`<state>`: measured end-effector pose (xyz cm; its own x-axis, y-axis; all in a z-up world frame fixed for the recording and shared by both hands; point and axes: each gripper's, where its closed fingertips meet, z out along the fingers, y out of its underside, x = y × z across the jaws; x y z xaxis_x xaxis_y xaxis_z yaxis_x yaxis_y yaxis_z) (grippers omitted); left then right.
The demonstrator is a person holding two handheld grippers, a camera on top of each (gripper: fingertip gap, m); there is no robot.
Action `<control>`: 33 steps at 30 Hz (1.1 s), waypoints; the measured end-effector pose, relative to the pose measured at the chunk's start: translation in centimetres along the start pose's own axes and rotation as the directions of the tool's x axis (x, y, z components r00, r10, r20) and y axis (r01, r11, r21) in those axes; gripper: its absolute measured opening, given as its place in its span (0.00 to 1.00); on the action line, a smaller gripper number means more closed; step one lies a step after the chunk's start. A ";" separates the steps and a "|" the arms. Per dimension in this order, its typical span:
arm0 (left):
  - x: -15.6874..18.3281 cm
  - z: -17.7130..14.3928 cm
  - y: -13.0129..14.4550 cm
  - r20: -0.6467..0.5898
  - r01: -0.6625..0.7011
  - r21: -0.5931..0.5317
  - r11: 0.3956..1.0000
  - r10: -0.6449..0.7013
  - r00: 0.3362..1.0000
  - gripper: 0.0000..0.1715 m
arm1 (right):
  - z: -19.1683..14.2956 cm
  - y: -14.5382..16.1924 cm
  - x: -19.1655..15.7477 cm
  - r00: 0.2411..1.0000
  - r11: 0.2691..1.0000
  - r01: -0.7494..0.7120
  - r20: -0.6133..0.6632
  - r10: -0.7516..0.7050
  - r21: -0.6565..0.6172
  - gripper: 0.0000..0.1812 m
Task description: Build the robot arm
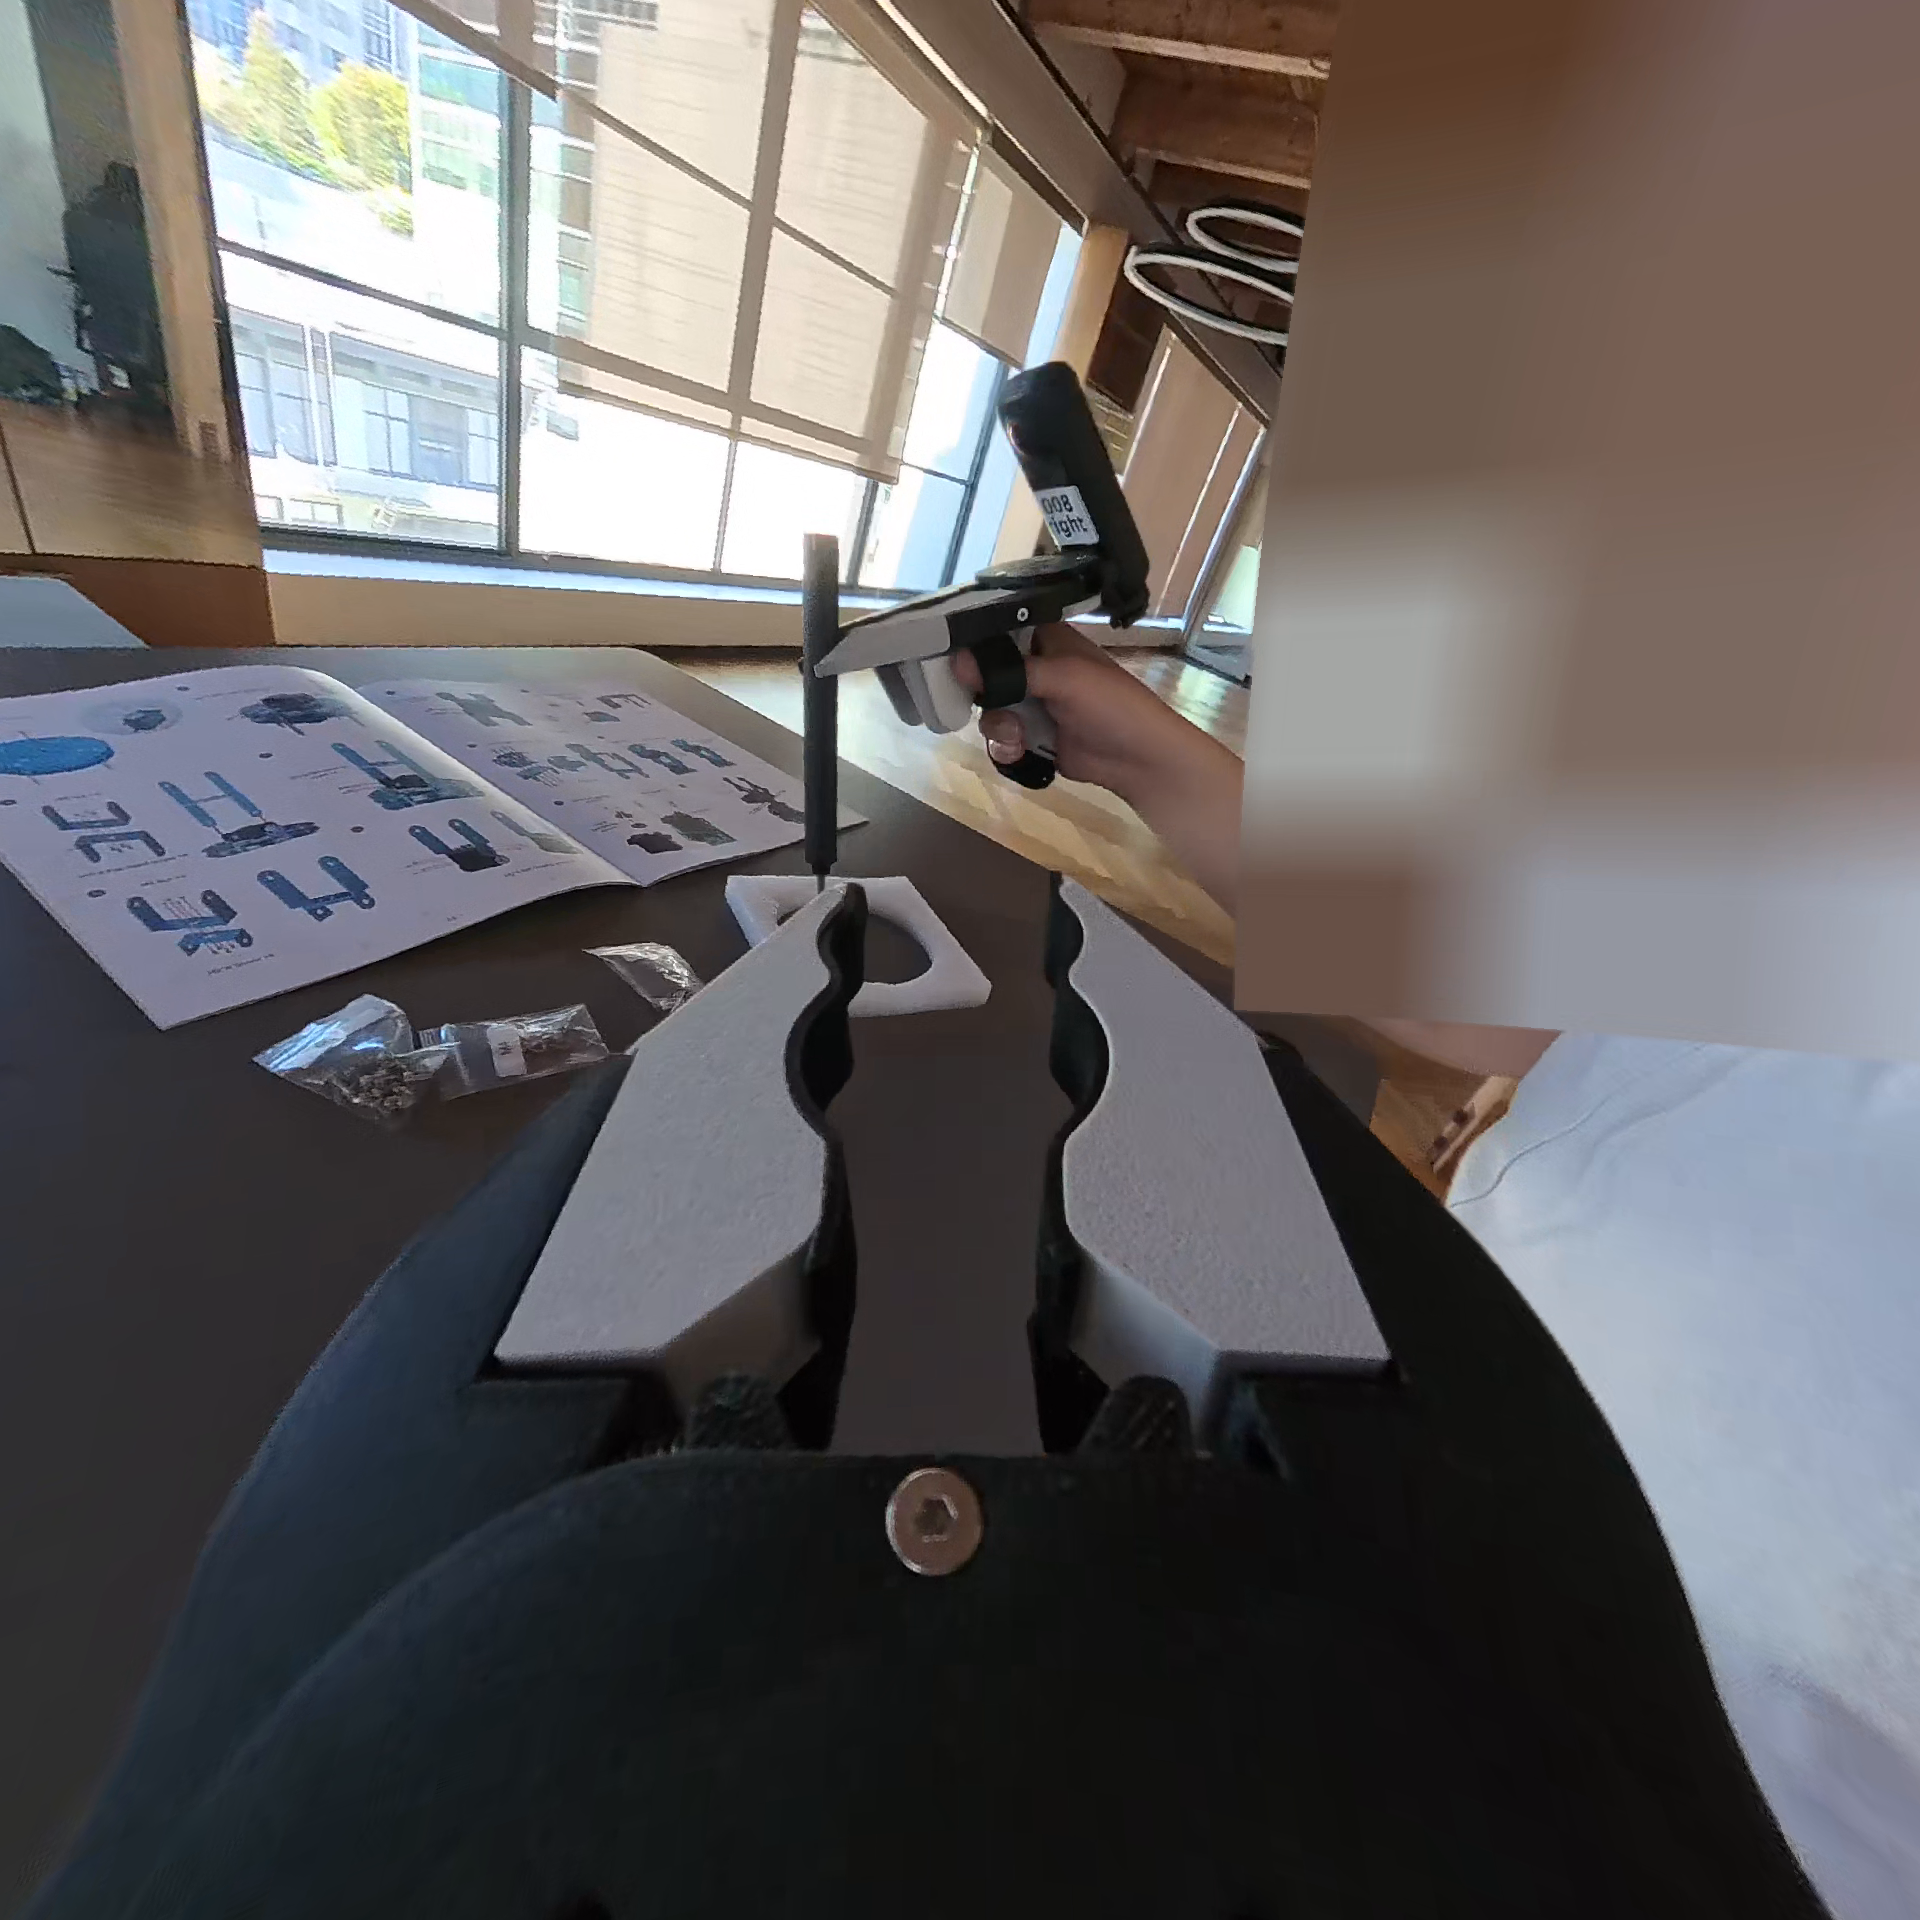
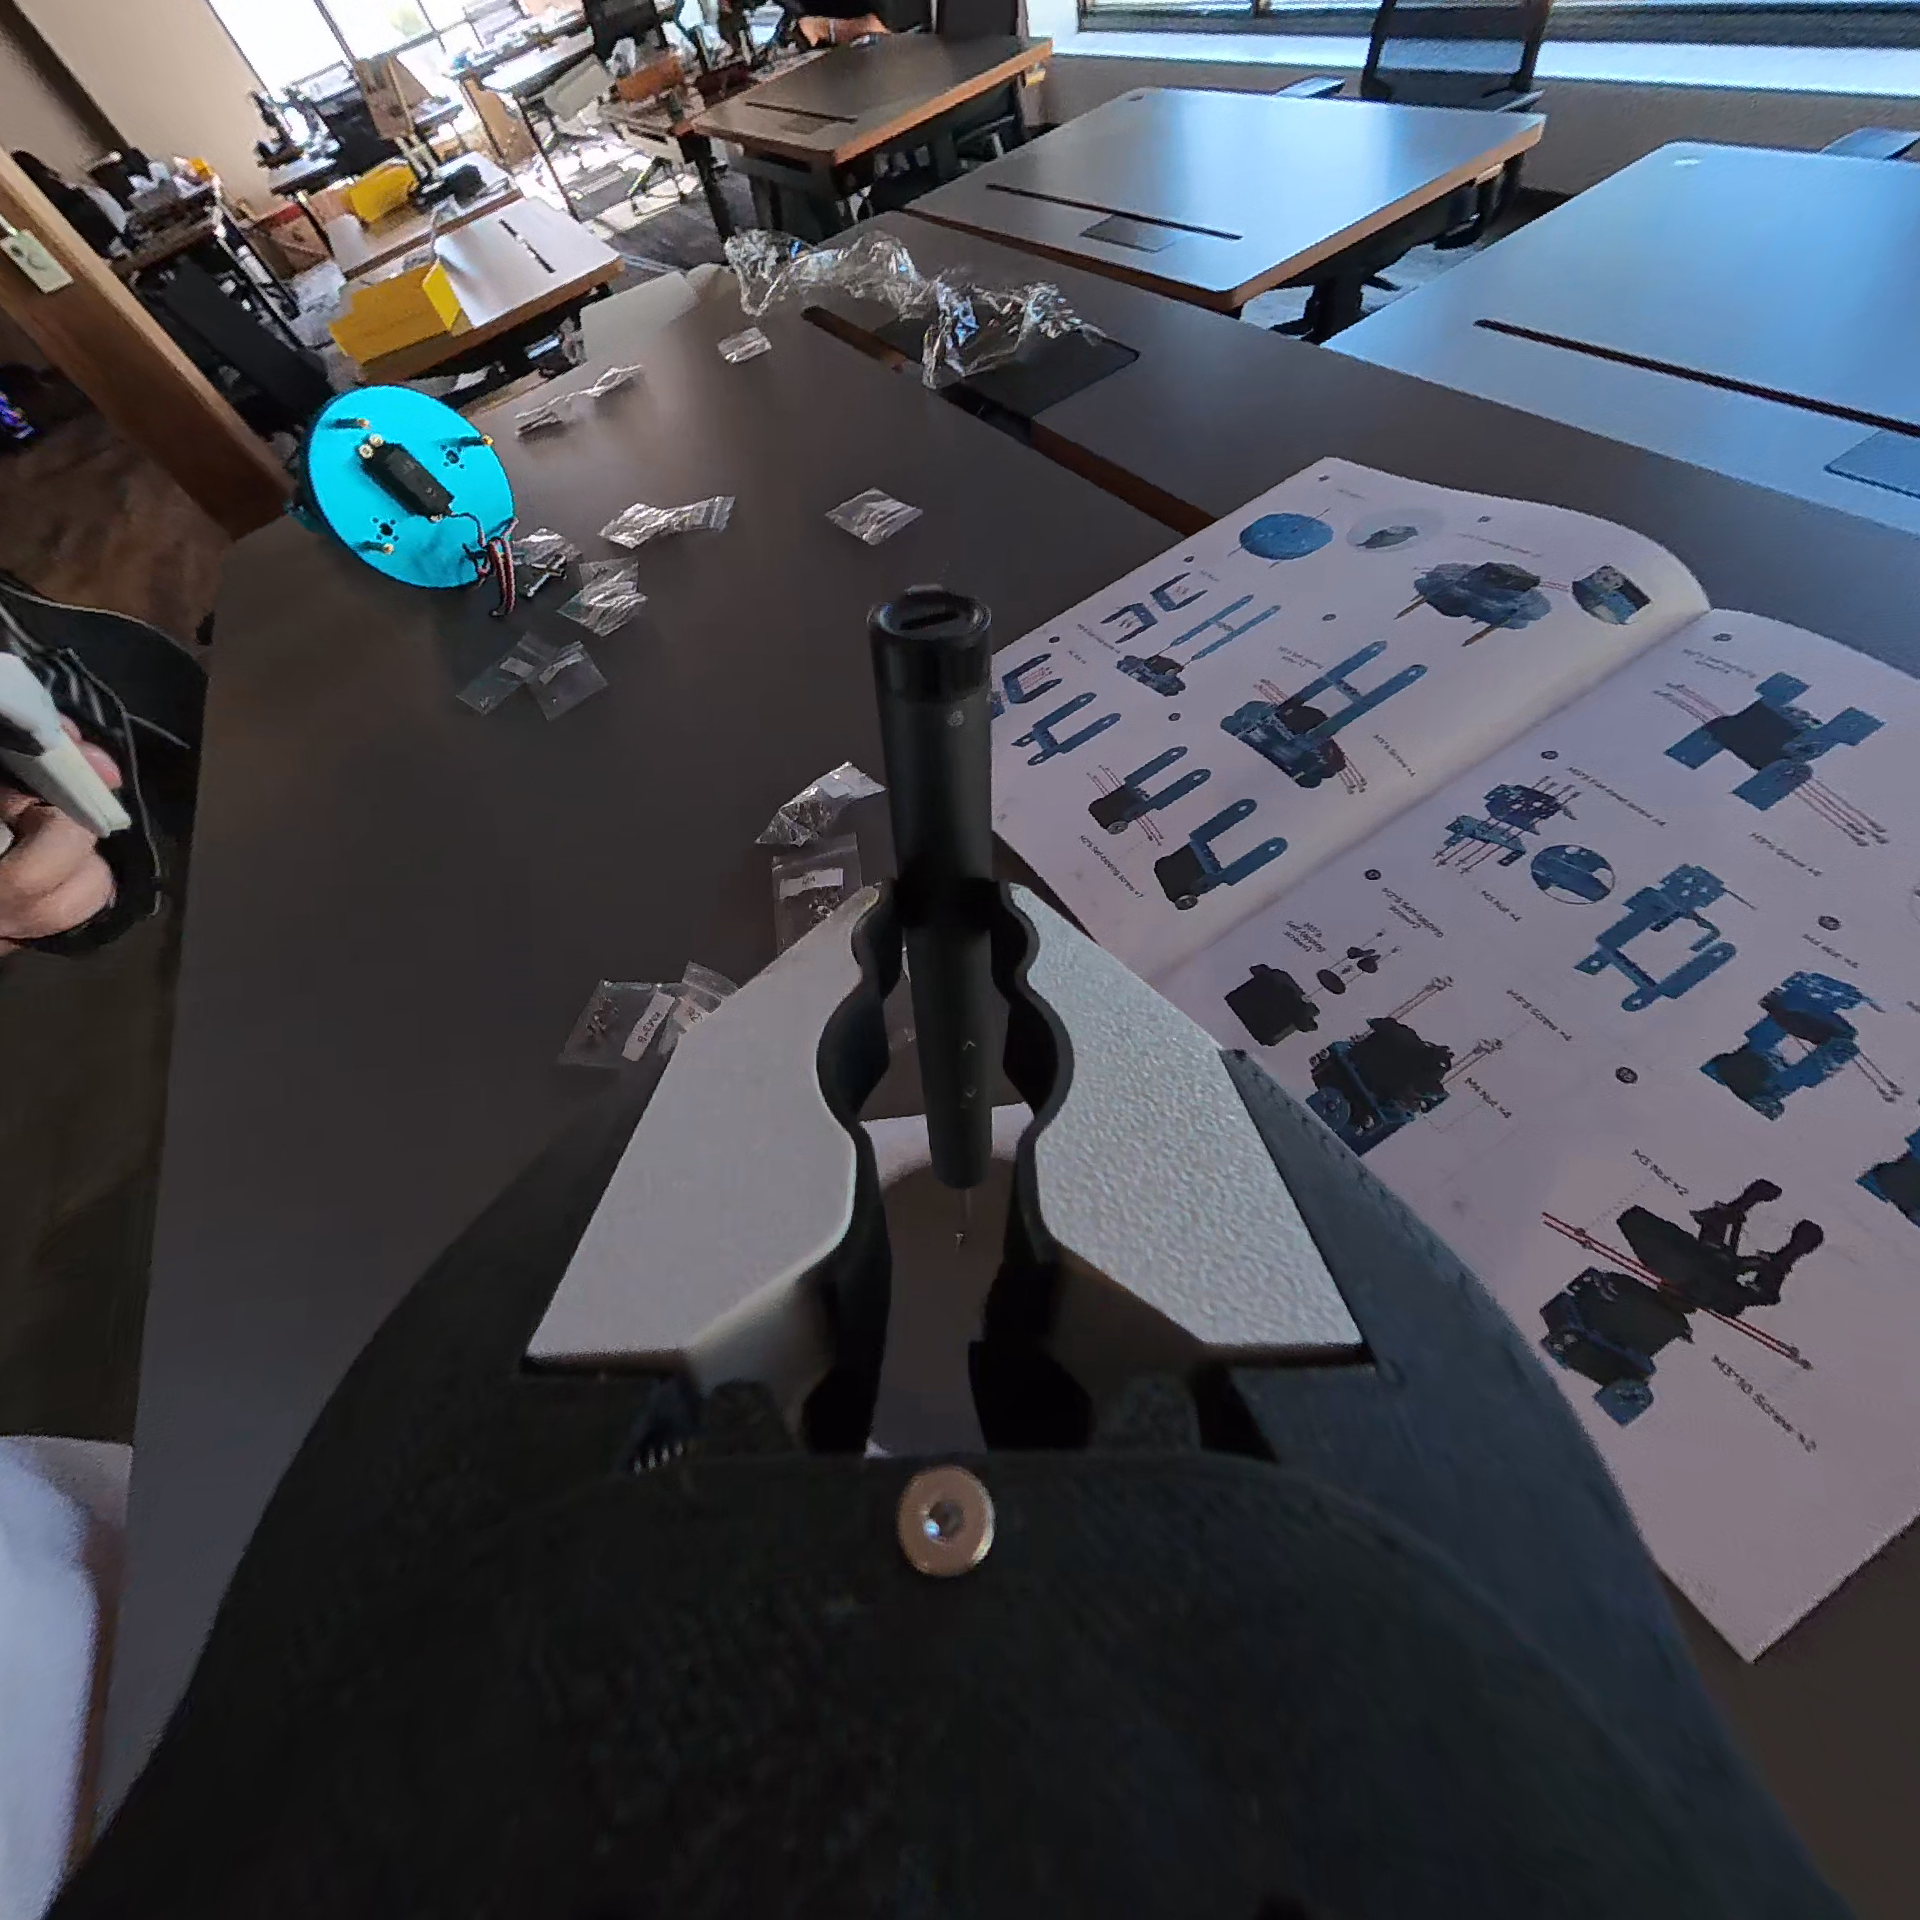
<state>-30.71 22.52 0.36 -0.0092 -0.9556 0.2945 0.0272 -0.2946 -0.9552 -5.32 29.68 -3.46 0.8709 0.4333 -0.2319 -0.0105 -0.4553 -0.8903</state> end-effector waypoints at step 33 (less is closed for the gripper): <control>-0.9 10.9 6.6 0.008 0.338 -0.070 0.939 -0.338 0.941 0.21 | -4.0 -7.2 -9.6 0.970 0.975 0.128 0.182 -0.161 0.183 0.09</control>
<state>-19.65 21.46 -5.91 -0.0096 -0.7996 0.6004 -0.0477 -0.5994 -0.7990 -11.70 25.72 6.75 0.7570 0.6353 -0.1529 0.0109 -0.2463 -0.9691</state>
